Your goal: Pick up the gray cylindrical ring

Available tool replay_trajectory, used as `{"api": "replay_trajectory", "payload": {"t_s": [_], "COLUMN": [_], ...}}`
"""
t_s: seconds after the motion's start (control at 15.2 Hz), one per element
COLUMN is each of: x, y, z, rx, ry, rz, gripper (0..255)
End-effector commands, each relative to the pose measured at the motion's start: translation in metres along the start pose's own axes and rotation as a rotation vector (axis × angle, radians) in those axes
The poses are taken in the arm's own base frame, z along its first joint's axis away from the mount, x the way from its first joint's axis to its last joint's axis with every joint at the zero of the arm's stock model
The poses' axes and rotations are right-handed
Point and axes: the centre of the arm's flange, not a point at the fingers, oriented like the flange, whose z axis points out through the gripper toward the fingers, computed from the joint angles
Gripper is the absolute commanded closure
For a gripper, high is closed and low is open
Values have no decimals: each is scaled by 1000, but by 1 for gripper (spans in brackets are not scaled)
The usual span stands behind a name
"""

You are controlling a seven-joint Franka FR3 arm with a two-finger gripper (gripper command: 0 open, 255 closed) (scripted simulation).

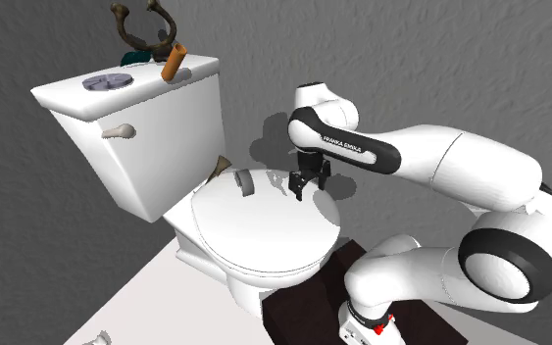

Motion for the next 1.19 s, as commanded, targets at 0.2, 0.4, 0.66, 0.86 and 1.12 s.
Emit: {"api": "replay_trajectory", "payload": {"t_s": [0.2, 0.4, 0.66, 0.86, 1.12], "x": [33, 66, 111, 146, 192], "y": [-22, -44, -72, -92, -118], "z": [-8, -16, -26, -33, -42], "rx": [-16, -32, -54, -70, -92], "ry": [3, 6, 10, 13, 16], "rz": [23, 46, 76, 99, 130], "gripper": [0, 0, 0, 0, 0]}}
